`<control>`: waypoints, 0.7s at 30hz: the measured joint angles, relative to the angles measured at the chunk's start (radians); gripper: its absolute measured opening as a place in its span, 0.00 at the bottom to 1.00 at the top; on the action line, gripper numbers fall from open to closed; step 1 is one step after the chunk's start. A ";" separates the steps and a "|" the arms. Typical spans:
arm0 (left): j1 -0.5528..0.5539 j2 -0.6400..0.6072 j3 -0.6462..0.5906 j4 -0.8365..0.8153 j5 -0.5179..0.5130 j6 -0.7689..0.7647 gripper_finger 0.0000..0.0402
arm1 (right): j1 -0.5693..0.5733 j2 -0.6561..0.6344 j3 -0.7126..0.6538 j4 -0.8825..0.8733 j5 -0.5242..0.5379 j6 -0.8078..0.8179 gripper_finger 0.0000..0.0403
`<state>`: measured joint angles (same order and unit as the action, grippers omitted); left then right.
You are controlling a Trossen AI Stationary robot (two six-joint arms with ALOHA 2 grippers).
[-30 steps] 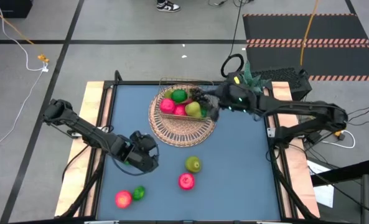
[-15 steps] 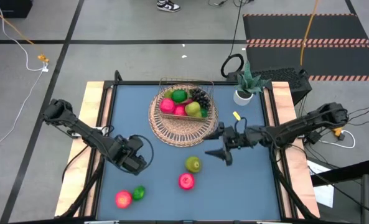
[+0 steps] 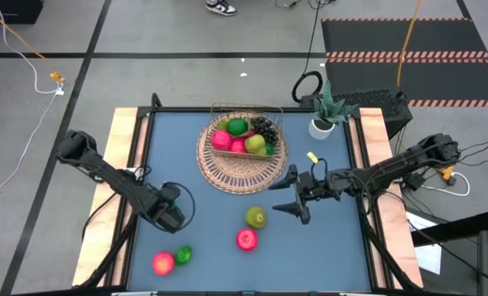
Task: Build produce basket
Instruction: Put the green lime into the gold wire basket
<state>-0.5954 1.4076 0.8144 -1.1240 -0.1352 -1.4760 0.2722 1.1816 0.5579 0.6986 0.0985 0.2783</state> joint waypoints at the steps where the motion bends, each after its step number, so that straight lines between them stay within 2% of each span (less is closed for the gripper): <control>1: -0.006 -0.001 -0.013 0.013 0.003 -0.002 0.81 | 0.000 0.000 0.000 -0.001 0.011 0.000 0.76; 21: 0.006 0.004 -0.116 0.090 -0.023 -0.059 0.81 | 0.000 0.000 0.000 -0.024 0.009 0.035 0.76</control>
<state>-0.5897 1.4120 0.6984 -1.0344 -0.1579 -1.5347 0.2722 1.1816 0.5583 0.6750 0.1078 0.3138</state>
